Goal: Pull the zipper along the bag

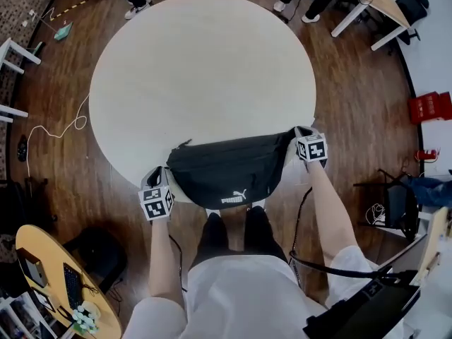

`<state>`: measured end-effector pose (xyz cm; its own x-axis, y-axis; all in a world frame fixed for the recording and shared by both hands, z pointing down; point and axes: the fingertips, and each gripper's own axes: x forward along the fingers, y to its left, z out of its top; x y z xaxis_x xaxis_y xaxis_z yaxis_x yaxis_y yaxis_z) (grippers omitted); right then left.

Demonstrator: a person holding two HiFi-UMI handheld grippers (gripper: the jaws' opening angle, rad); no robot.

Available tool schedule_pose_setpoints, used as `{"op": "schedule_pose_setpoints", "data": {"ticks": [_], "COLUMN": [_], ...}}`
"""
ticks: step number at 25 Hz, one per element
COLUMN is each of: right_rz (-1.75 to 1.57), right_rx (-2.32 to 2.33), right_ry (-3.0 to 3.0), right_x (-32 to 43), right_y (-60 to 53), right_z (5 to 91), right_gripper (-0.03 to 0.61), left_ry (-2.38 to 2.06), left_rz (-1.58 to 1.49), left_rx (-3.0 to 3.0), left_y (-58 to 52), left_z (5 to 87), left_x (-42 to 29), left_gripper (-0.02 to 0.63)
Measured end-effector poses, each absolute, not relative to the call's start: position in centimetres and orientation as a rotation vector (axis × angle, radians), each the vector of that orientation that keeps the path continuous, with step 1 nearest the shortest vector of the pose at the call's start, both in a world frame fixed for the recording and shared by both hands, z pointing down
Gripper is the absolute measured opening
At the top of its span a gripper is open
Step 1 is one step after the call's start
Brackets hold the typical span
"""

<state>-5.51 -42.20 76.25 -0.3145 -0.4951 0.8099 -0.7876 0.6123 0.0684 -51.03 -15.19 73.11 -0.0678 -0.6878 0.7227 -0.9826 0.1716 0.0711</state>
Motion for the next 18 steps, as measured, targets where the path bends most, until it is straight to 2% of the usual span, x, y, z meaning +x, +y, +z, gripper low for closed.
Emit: {"op": "schedule_pose_setpoints", "data": {"ticks": [4, 7, 11, 14, 18], "right_rz": [0.488, 0.424, 0.255, 0.144, 0.060], "right_rx": [1.083, 1.106, 1.116, 1.109, 1.043], "right_ry": [-2.099, -2.209, -2.350, -2.469, -2.632], "right_x": [-6.1, -7.0, -8.0, -8.2, -7.4], "right_y": [-42.2, -41.4, -36.9, -31.6, -23.4], "right_z": [74.1, 69.4, 62.0, 56.9, 51.7], "right_gripper": [-0.002, 0.067, 0.069, 0.069, 0.060], "left_ry": [-1.830, -1.846, -1.890, -1.909, -1.895], "left_rz": [0.477, 0.433, 0.416, 0.399, 0.355], "left_rx": [1.628, 1.693, 1.798, 1.937, 2.124], "left_y": [-16.2, -16.1, -14.6, -13.7, -10.5], "left_z": [71.4, 69.1, 64.3, 59.1, 52.8], "left_x": [-50.6, -50.7, -49.3, -45.2, -35.7], "left_gripper": [0.045, 0.086, 0.101, 0.101, 0.084]}}
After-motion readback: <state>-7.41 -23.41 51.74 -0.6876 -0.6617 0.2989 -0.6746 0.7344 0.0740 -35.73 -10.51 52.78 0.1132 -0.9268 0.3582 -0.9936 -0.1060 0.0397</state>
